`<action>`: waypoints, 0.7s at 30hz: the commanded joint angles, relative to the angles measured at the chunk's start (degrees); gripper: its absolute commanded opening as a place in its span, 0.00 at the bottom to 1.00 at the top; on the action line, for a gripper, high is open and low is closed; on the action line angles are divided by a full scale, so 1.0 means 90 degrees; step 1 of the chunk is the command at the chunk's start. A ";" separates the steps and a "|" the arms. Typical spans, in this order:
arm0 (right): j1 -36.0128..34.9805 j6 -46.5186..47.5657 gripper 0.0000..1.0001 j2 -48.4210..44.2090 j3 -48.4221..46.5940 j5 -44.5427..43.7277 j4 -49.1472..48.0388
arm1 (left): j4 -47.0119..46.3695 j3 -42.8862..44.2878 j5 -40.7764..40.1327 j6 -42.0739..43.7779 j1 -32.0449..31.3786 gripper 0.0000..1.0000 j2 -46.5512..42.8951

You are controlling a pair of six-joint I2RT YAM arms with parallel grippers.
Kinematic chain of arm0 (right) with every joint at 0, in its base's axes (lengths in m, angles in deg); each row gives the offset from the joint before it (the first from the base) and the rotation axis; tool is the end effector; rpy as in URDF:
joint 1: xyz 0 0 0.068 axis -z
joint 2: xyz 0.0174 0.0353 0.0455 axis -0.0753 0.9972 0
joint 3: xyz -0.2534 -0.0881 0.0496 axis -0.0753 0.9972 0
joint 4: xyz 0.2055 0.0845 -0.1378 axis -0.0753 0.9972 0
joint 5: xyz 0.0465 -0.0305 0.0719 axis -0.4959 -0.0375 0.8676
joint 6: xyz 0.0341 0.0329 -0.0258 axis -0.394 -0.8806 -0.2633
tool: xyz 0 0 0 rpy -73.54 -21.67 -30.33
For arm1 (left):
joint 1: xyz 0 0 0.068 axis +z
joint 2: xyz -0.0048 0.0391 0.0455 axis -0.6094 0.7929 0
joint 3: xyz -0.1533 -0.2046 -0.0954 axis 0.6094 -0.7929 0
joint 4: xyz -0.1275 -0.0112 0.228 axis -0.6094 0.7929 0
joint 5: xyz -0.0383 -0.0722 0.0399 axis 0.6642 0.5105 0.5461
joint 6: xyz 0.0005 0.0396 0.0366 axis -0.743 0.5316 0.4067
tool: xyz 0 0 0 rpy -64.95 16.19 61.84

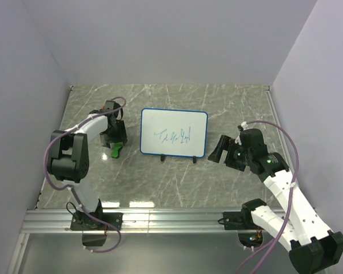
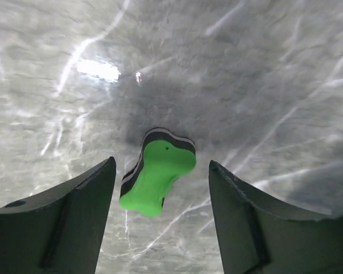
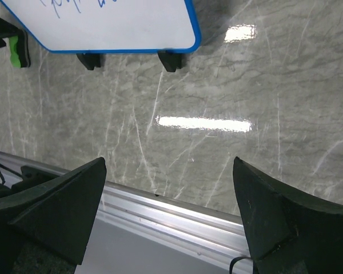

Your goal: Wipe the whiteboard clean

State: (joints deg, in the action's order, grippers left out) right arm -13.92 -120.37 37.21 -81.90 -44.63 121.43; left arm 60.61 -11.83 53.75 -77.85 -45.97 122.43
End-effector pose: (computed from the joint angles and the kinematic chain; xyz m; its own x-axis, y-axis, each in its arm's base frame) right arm 0.1539 0.0594 0.2811 -0.8295 0.2965 -0.4734 0.0079 0.8537 0.5207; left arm 0.3413 -0.0460 0.1868 -0.9048 -0.2638 -0.3344 -0.2749 0.9614 -0.0147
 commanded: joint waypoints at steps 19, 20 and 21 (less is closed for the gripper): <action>-0.0044 -0.0141 0.98 0.0092 -0.0004 -0.0182 -0.0194 | -0.0464 -0.1045 0.0693 -0.0157 0.0018 0.59 -0.0255; -0.0044 -0.0141 0.98 0.0122 -0.0004 -0.0181 -0.0214 | -0.0464 -0.1035 0.0644 -0.0157 0.0018 0.59 -0.0235; -0.0044 -0.0112 0.98 0.0161 -0.0013 -0.0201 -0.0263 | -0.0474 -0.1016 0.0586 -0.0176 0.0018 0.58 -0.0215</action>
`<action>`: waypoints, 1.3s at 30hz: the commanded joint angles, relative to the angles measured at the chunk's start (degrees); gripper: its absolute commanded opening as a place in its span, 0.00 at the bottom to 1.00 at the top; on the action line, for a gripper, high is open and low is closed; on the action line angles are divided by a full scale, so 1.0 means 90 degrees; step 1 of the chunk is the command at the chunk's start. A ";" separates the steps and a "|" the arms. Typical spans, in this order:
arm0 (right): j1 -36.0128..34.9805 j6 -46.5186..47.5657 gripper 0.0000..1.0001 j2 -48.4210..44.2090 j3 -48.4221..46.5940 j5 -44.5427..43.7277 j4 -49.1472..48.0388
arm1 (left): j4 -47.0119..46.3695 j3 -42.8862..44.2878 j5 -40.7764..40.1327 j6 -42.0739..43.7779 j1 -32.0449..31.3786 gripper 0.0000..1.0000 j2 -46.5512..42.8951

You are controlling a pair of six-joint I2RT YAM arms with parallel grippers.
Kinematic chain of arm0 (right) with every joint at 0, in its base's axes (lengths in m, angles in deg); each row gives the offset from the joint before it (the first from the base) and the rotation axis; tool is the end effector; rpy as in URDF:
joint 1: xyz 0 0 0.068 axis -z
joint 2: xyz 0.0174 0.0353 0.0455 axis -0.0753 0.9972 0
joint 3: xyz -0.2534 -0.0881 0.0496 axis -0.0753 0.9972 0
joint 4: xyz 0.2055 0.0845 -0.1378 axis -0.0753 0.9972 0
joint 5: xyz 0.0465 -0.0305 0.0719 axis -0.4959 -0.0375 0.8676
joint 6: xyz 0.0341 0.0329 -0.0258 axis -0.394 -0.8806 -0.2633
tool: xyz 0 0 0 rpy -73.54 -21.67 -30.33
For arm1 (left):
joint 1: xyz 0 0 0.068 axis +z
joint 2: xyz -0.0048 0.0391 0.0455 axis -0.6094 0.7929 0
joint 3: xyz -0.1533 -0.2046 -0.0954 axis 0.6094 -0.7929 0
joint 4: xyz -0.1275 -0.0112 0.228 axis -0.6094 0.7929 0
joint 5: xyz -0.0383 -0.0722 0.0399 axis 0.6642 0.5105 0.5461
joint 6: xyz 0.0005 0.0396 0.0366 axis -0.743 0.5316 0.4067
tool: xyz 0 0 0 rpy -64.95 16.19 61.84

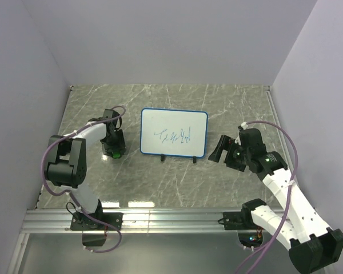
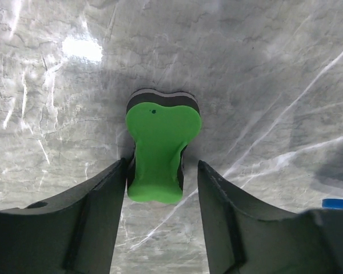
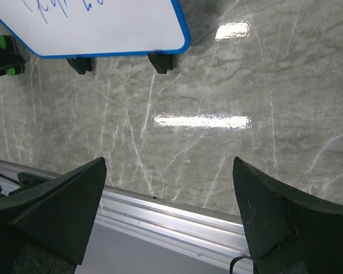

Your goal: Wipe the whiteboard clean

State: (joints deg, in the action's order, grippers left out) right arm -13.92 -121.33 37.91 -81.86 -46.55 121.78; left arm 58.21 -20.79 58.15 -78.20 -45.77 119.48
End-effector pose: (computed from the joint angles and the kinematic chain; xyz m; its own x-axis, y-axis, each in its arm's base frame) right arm 0.1558 0.0589 0.2784 -0.8269 0.3158 -0.4652 0.0465 0.8630 0.5031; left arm 0.3115 -0.0432 0.1624 -0.9293 -0.2716 -0.2501 -0.2656 0.9623 -0.0581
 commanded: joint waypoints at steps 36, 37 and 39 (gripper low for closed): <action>0.1988 -0.0298 0.92 0.3783 -0.0956 0.3802 -0.4959 | 0.0983 0.2049 -0.0546 -0.0899 -0.1701 0.00 -0.0366; 0.1997 -0.0288 0.92 0.3872 -0.0995 0.3802 -0.4979 | 0.1043 0.2157 -0.0605 -0.1005 -0.2012 0.00 -0.0375; 0.1988 -0.0297 0.91 0.4105 -0.1034 0.3812 -0.4999 | 0.1140 0.2401 -0.0703 -0.1162 -0.2316 0.00 -0.0376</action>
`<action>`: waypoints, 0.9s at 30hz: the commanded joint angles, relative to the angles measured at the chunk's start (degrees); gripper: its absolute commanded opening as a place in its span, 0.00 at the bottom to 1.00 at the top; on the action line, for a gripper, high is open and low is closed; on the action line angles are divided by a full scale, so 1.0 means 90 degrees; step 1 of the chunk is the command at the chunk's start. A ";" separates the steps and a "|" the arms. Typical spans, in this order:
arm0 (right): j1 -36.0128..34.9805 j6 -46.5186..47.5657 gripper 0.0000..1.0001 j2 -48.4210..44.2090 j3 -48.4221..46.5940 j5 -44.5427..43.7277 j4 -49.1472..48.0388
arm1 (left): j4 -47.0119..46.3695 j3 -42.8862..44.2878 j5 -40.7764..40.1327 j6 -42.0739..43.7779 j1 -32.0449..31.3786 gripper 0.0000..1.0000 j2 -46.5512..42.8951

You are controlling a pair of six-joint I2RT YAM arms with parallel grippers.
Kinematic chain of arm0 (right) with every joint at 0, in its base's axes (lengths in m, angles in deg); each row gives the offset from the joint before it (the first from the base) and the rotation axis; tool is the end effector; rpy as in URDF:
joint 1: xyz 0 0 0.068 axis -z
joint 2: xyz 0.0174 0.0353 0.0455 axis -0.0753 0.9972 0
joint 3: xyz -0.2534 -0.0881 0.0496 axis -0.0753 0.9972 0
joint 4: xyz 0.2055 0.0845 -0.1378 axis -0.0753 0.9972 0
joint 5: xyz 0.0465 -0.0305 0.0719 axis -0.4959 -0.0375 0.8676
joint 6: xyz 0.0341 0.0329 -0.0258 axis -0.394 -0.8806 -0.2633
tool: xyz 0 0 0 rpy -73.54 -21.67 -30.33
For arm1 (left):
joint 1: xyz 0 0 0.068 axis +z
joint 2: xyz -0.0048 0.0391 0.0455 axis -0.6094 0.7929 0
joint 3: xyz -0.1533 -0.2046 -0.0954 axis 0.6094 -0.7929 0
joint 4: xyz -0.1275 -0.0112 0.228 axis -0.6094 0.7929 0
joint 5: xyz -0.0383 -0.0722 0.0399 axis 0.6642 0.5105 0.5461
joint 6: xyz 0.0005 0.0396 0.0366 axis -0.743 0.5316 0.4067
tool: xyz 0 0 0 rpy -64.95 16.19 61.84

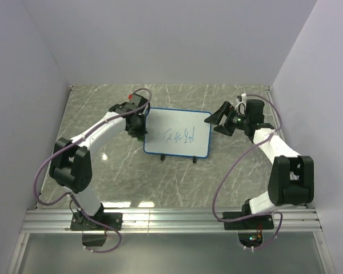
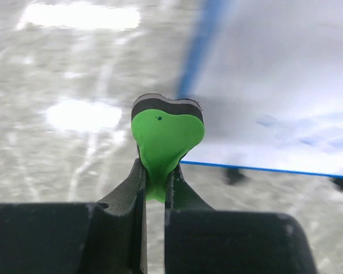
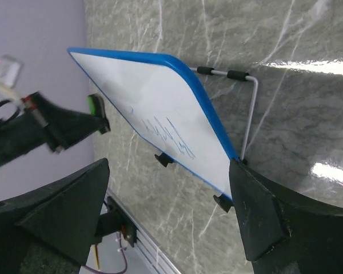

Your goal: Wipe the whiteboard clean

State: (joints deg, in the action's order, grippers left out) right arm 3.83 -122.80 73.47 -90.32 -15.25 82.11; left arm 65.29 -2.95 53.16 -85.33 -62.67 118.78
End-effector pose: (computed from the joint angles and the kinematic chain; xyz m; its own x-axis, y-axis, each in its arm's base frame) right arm 0.3172 0.0269 0.2475 -0.7985 0.4270 -0.4244 -0.1088 0.5910 0.7993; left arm 0.3222 -0.1458 0.2490 -0.8862 -0.1455 -0.4399 -0.1022 0.9874 -0.1208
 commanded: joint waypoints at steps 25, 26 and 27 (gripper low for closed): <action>-0.0190 0.0265 0.35 0.1543 -0.0094 0.0062 -0.0953 | -0.0748 0.2149 0.0094 -0.0732 -0.2638 0.00 0.1860; -0.0209 0.0285 0.33 0.1514 -0.0046 0.0041 -0.0953 | -0.0846 0.2120 0.0152 -0.0752 -0.2638 0.00 0.1889; -0.0228 0.0324 0.31 0.1504 -0.0007 0.0002 -0.0933 | -0.1050 0.2100 0.0211 -0.0761 -0.2648 0.00 0.1928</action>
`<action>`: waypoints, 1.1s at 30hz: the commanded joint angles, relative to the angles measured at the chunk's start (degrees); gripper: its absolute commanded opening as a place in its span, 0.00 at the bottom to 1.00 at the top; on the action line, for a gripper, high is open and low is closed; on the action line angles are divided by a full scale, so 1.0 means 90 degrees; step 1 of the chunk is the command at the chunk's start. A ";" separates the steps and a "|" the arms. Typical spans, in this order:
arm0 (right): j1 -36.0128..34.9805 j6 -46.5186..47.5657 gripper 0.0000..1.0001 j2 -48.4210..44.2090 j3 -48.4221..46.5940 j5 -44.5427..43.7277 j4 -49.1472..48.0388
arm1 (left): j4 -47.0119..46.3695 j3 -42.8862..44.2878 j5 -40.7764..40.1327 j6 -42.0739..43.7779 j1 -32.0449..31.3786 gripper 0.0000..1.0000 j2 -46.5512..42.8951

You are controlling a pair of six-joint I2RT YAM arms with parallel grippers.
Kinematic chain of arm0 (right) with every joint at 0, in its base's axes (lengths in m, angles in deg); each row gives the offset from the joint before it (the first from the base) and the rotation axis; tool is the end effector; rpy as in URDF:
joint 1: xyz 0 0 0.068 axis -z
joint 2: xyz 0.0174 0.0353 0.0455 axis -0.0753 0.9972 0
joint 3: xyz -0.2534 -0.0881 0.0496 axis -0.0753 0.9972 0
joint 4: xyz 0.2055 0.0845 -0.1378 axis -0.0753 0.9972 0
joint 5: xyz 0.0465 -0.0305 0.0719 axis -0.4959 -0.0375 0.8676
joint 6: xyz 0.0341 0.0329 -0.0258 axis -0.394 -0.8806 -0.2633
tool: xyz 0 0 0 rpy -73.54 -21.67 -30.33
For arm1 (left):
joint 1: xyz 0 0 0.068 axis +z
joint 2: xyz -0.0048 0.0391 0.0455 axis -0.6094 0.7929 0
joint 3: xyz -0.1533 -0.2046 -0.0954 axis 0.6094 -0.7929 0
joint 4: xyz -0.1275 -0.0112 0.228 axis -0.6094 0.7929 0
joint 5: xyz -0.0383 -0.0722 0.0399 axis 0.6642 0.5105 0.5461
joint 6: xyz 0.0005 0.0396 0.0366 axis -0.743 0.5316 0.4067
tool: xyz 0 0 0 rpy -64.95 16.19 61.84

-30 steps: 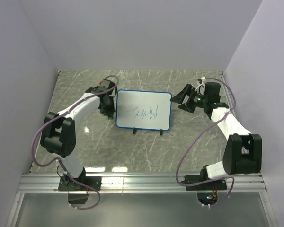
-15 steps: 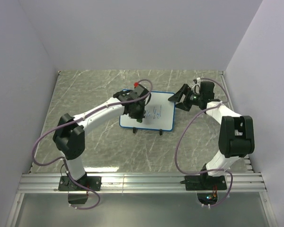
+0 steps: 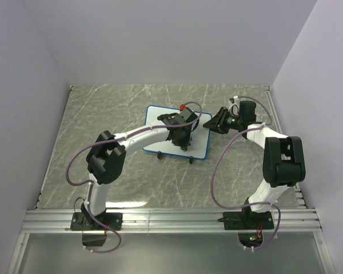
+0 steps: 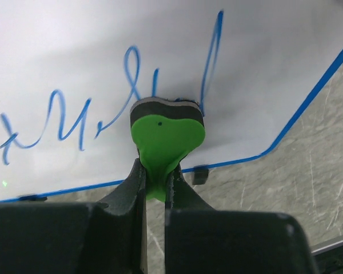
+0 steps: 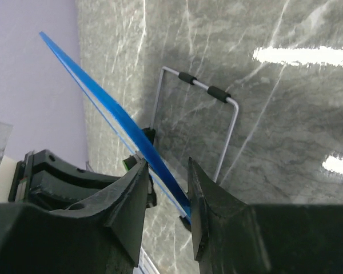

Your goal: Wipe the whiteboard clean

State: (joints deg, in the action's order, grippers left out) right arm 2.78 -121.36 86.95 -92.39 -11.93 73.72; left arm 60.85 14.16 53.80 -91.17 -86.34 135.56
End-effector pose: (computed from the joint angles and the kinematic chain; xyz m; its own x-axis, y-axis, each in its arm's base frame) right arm 0.3555 0.0352 0.1965 -0.8431 0.3731 -0.3874 -0.1238 0.5662 0.8149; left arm 0.2905 -0.3250 0.2335 -0.8744 0.0987 -0.4751 0.2269 0.9486 -0.2206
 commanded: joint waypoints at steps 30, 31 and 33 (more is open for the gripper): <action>-0.0893 0.0710 0.00 -0.0249 -0.0400 -0.0953 0.1210 | -0.2512 -0.2602 -0.0269 0.0288 0.1113 0.00 -0.0600; -0.0893 0.0769 0.00 -0.0268 -0.0439 -0.0972 0.1288 | -0.2657 -0.2730 -0.0250 0.0249 0.1221 0.00 -0.0765; -0.0893 0.0915 0.00 -0.0288 -0.0517 -0.1041 0.1473 | -0.2746 -0.3061 -0.0211 0.0219 0.1583 0.00 -0.0932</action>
State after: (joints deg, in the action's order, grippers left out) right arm -4.56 -115.13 85.66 -95.23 -19.80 78.05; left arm 37.46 -8.38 60.05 -89.88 -79.54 126.67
